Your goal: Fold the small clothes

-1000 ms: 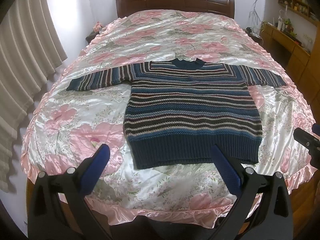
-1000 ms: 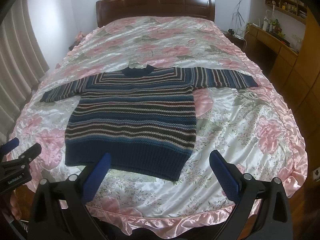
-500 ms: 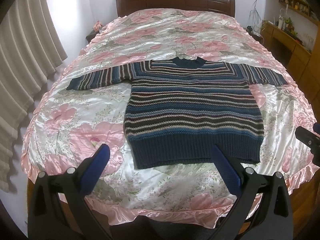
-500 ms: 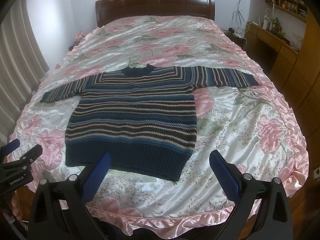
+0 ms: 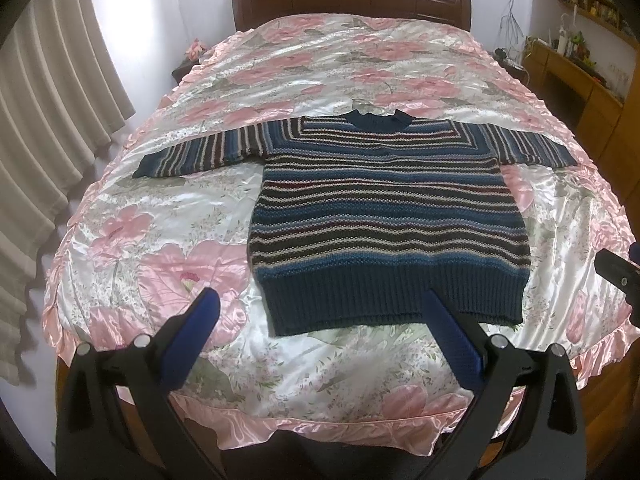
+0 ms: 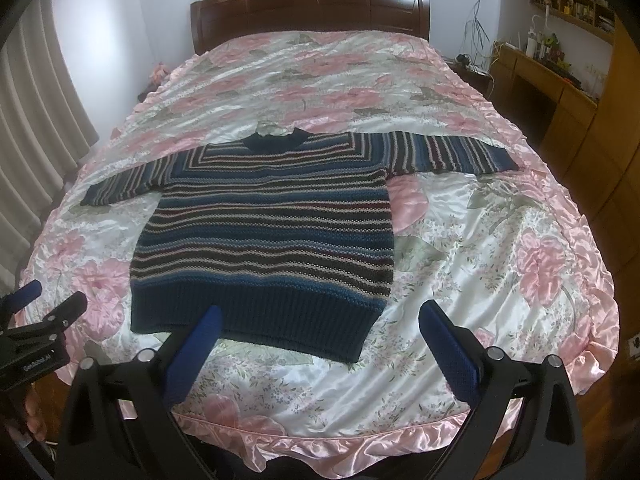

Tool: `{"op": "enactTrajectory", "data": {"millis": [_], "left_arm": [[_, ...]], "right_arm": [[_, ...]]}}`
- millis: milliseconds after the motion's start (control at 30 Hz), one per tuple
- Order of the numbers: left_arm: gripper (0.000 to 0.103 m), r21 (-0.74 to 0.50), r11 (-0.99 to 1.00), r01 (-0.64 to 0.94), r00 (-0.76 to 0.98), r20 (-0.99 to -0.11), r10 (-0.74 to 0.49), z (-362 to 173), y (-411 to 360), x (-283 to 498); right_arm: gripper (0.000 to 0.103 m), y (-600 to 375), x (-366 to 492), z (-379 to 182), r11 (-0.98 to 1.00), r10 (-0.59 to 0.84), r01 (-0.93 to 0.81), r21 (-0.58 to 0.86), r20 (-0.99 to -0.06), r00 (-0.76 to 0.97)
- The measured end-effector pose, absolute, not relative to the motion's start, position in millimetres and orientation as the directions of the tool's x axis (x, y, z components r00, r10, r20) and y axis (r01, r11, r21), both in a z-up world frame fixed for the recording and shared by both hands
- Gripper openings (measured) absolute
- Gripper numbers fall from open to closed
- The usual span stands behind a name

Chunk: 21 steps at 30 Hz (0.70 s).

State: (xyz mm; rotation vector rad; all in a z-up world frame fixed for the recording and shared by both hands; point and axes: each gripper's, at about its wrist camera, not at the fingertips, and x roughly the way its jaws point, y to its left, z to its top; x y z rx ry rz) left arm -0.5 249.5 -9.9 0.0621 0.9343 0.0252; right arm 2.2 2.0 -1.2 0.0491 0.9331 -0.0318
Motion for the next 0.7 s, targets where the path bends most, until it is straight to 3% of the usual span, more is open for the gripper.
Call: {"op": "enactTrajectory", "data": {"millis": [700], "left_arm": [[0.100,0.068,0.998,0.004,0.592,-0.804,0.052,-10.4,248.7,0.5]], "right_arm": [[0.099,5.7,3.7,-9.4,0.998,-0.004,0.049,0.031,-0.809,0.588]]}}
